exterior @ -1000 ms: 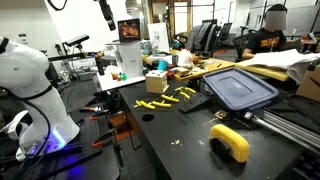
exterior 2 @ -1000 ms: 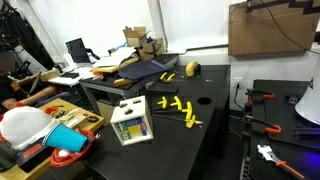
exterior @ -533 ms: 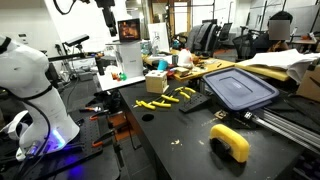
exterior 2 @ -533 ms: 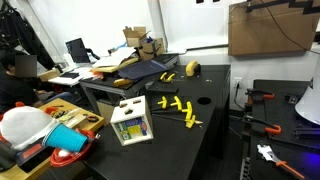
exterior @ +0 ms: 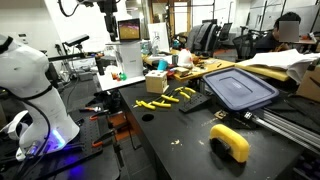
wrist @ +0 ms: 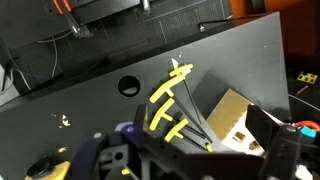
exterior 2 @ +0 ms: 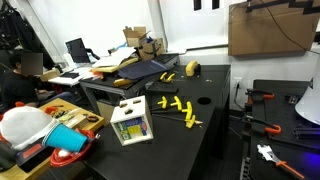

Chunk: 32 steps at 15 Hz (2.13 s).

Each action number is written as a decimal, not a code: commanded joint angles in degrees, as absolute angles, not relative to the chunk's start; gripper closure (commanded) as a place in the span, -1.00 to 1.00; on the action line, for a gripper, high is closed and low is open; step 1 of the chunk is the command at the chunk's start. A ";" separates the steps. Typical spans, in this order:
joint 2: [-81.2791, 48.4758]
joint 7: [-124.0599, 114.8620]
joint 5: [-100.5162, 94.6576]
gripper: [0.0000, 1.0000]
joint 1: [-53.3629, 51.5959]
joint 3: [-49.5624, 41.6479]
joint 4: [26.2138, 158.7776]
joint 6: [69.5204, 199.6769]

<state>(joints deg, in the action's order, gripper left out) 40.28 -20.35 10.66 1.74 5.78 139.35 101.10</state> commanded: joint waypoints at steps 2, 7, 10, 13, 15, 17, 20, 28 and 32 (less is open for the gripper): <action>27.70 -19.92 12.68 -1.00 3.18 4.75 133.60 105.88; 11.10 -19.90 12.35 -1.00 2.89 2.42 124.28 111.22; -0.68 -20.09 12.08 -1.00 2.68 0.95 114.56 110.04; -11.46 -19.96 12.57 -1.00 2.57 -0.29 104.56 108.30; -18.11 -20.09 12.49 -1.00 2.65 -0.89 98.00 107.14; -24.13 -19.54 12.70 -1.00 2.98 -1.29 91.58 104.41; -29.76 -20.30 10.89 -1.00 2.52 -2.15 84.50 101.36; -28.11 -20.77 7.68 -1.00 0.56 -2.52 91.16 105.85; -26.57 -21.44 8.20 -1.00 0.21 -2.68 97.41 108.52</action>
